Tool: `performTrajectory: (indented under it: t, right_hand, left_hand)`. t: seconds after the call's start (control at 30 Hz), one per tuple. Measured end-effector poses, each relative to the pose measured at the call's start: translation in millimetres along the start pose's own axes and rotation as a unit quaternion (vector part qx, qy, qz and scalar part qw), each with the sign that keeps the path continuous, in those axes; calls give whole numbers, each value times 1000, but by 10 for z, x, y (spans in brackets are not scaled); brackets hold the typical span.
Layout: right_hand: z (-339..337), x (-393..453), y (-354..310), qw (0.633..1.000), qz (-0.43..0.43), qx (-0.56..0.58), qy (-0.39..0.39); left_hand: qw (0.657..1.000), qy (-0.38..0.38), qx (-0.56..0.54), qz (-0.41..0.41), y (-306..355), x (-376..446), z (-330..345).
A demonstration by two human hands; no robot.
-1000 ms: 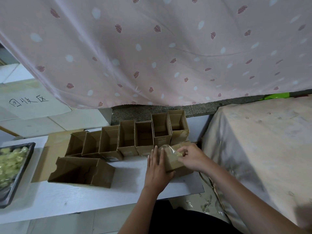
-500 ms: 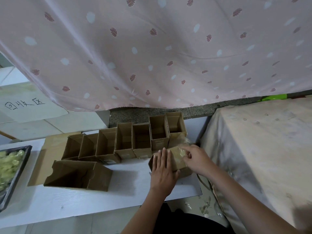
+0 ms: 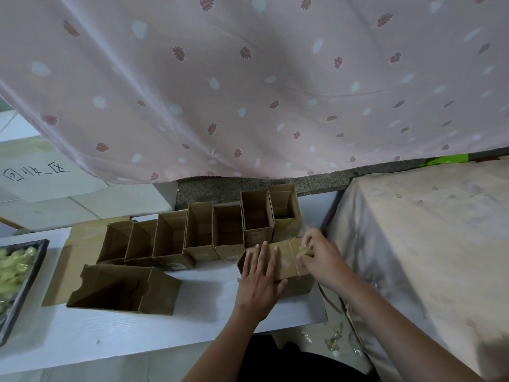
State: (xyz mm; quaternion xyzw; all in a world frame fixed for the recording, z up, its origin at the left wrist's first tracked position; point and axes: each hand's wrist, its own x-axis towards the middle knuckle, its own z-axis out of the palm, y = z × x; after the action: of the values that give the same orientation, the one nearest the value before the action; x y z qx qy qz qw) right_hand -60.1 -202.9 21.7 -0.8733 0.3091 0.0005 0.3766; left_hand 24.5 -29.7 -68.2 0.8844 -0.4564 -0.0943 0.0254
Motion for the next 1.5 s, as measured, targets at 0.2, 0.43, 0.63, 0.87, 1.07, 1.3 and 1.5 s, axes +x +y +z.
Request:
performTrajectory:
  t: [0.2,0.43,0.63,0.87,1.07,1.3,1.5]
  right_hand:
    - [36,21,39,998,17,-37,-44]
    - [-35,-52,5,998,-13,-45,-32]
    - [55,-93,-80,998,-18,-32,-49]
    - [147,-125,-200,997,-55,-55,-23]
    - [218,-190,-358,996,-59,-42,-50]
    - [265,-285,-484,992,-56,-32,-107]
    - [347,-332,-530,990,-11,-52,-130]
  left_hand:
    - [1000,-10,2,-8,76,-29,-32]
    - [1000,-21,-7,-18,124,-51,-91]
    - [999,-34,-16,-32,153,-79,-149]
    - [999,-5,-15,-46,151,-170,-290]
    - [998,20,-10,-66,150,-264,-405]
    - [994,19,-20,-103,77,-421,-469]
    - [989,37,-45,-138,-37,-557,-481]
